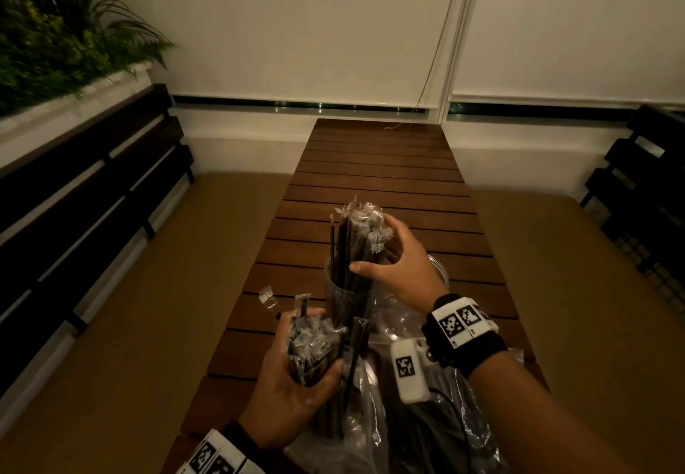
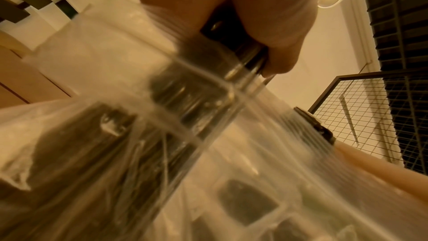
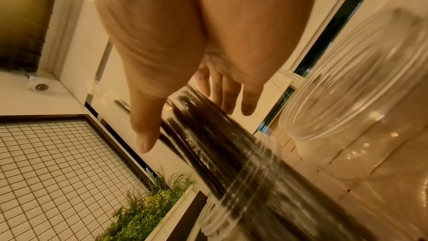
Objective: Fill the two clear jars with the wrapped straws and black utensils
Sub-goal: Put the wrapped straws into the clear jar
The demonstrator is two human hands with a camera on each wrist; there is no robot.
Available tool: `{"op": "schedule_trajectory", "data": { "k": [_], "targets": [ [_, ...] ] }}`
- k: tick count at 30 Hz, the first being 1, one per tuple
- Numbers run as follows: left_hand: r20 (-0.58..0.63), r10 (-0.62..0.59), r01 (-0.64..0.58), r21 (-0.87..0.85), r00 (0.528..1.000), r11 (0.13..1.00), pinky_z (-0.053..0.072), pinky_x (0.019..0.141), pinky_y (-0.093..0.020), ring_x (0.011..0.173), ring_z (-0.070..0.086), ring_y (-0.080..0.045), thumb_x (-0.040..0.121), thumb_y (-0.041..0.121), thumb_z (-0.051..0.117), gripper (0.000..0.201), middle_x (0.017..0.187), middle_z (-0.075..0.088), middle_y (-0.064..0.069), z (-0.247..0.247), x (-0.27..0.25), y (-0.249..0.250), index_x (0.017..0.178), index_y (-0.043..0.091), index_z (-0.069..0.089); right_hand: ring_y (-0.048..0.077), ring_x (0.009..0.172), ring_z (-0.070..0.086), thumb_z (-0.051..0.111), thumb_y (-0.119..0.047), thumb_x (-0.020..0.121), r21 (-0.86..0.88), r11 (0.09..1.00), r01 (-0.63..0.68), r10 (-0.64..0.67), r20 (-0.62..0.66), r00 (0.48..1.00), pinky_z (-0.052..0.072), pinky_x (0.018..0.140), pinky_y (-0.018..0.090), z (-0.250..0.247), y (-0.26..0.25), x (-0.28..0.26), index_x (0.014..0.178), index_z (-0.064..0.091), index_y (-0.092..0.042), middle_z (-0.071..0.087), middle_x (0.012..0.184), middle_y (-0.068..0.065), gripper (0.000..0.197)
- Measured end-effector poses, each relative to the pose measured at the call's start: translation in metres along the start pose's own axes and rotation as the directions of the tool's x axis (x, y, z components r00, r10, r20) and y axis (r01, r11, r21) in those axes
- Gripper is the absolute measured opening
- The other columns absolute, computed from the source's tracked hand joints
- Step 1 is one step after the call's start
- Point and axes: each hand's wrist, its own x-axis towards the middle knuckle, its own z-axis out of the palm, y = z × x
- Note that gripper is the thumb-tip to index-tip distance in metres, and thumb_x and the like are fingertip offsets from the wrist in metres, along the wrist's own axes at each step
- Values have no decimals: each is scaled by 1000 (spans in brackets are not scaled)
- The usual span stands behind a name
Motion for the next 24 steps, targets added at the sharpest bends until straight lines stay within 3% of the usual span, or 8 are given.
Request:
{"op": "schedule_trajectory", "data": {
  "k": [4,7,9,11,13,15,18,24],
  "targets": [
    [5,-30,30,-15,1000,999,58,88,-30,107,69,-21,73,27,76,54,115,67,-1,0,0,1,118,39,47,15,143,39,87,-42,68,-22,999,-49,48,-51,998,36,115,38,-7,5,-31,154,25,-31,36,158,-4,106],
    [13,-49,50,-42,999,998,59,89,-30,107,70,-17,73,26,75,54,116,68,3,2,-1,4,117,38,46,0,131,47,79,-50,70,38,999,-13,18,-134,991,40,112,38,-9,6,-74,149,34,-37,44,150,-14,93],
    [12,-56,56,-45,998,997,58,90,-31,107,70,-18,72,26,75,53,116,68,2,2,-1,5,116,40,47,-13,120,51,81,-49,68,56,998,-21,21,-1,1000,45,109,36,-4,9,-103,146,36,-41,49,139,-26,91],
    [11,-61,61,-46,998,997,58,91,-30,110,69,-17,72,26,76,53,118,68,3,1,0,7,115,43,48,-7,129,47,88,-48,64,-37,999,-27,36,252,967,43,112,34,8,14,-121,146,30,-49,45,142,-28,100],
    [38,-74,76,-52,997,996,58,92,-33,111,68,-20,74,22,76,54,120,68,0,-1,1,7,117,41,49,-3,136,42,90,-44,63,-83,996,-12,44,391,920,39,115,29,26,19,-126,144,27,-52,43,144,-28,103],
    [66,-92,95,-45,994,994,57,93,-38,111,68,-23,75,20,77,56,119,68,-4,0,1,7,120,37,49,-5,132,47,92,-39,62,-61,998,-17,41,415,909,41,112,25,41,22,-124,144,34,-47,51,141,-25,100],
    [84,-99,98,22,992,995,56,96,-35,111,68,-14,72,28,80,65,119,69,4,3,0,9,127,27,46,-3,120,59,91,-28,66,-6,1000,-4,6,397,918,49,106,29,57,29,-115,138,48,-35,63,131,-16,84],
    [122,-94,90,39,988,995,52,100,-28,122,61,-10,73,30,81,81,130,62,11,-1,0,11,141,27,35,9,126,60,90,-25,65,90,996,19,-50,349,936,48,108,44,68,43,-104,143,41,-31,64,133,-9,92]
  ]
}}
